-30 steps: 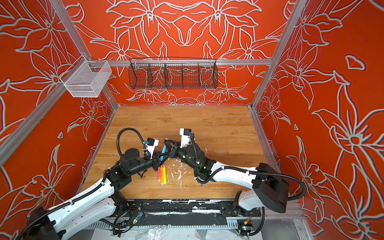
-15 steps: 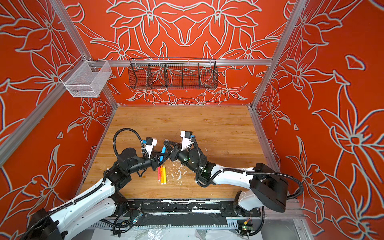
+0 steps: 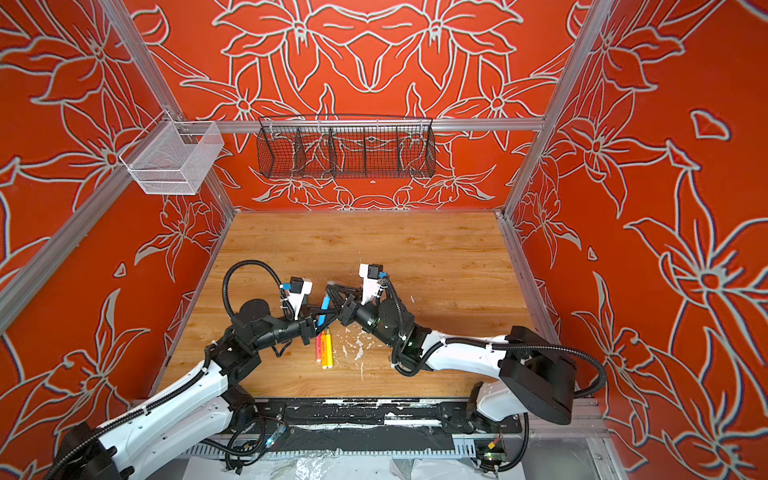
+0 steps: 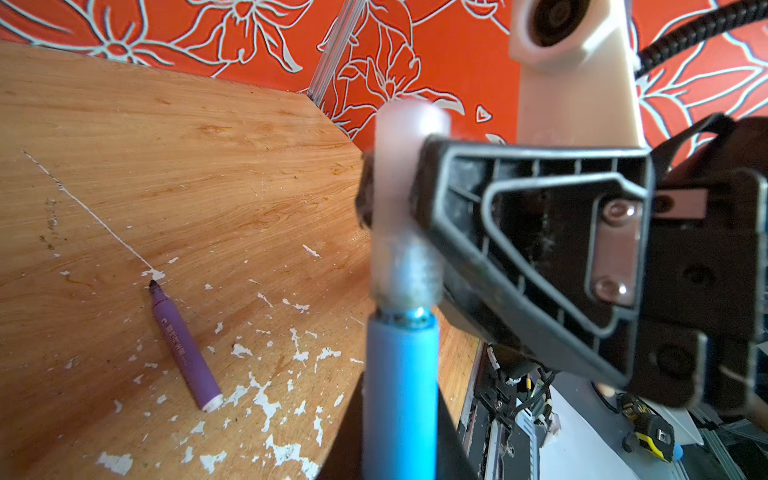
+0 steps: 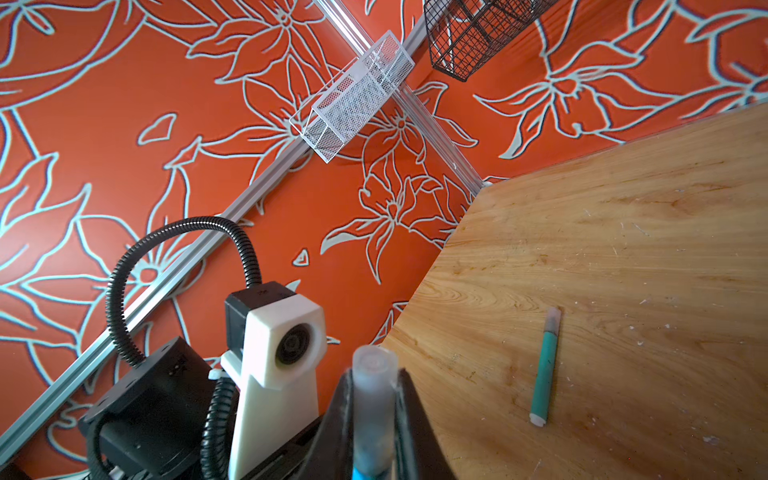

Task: Insert the pens into the pen caps
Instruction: 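Lower the clear cap onto the blue marker's tip with the right gripper, then open the right gripper and raise it above the cap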

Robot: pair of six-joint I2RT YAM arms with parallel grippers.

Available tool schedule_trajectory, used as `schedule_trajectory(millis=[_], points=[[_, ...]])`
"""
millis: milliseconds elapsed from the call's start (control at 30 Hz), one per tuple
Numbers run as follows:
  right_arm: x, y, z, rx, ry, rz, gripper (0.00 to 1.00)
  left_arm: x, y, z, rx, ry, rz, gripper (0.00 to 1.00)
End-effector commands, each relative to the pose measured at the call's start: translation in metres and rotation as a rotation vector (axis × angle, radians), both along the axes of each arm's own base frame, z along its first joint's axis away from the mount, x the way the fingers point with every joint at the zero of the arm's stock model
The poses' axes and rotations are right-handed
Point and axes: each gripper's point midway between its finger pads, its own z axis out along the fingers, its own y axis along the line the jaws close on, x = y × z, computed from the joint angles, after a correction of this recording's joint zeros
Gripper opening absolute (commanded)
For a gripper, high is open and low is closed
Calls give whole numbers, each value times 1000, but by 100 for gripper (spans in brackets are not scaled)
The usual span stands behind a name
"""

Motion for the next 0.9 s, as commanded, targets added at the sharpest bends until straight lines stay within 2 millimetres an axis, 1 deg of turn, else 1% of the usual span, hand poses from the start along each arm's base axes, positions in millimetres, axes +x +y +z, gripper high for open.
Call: schedule_trajectory(millis=[0,100,233,333,467,533,600,667,767,867], points=[[-36,13,-43,-148,28,153,11,10,9,42,-82,-149,70,0],[-35,6,-40,-149,20,130,22,9,12,43,-81,-166,84,0],[-38,-2,-27,-148,-7,126,40,9,14,42,-75,-180,93,0],[-40,-12,-13,-155,-27,108,52,8,13,43,-72,-187,86,0],[-40,-31,12,-160,-54,53,57,8,12,42,-64,-193,78,0],[-36,-42,30,-159,-59,6,59,7,11,43,-59,-197,73,0],[-31,-50,42,-167,-47,-43,59,6,10,42,-54,-201,69,0],[-23,-56,47,-184,-21,-96,59,5,9,43,-51,-206,63,0],[-12,-54,52,-206,10,-135,59,5,8,42,-42,-209,63,0],[-5,-37,55,-216,30,-108,59,5,8,42,-37,-211,64,0]])
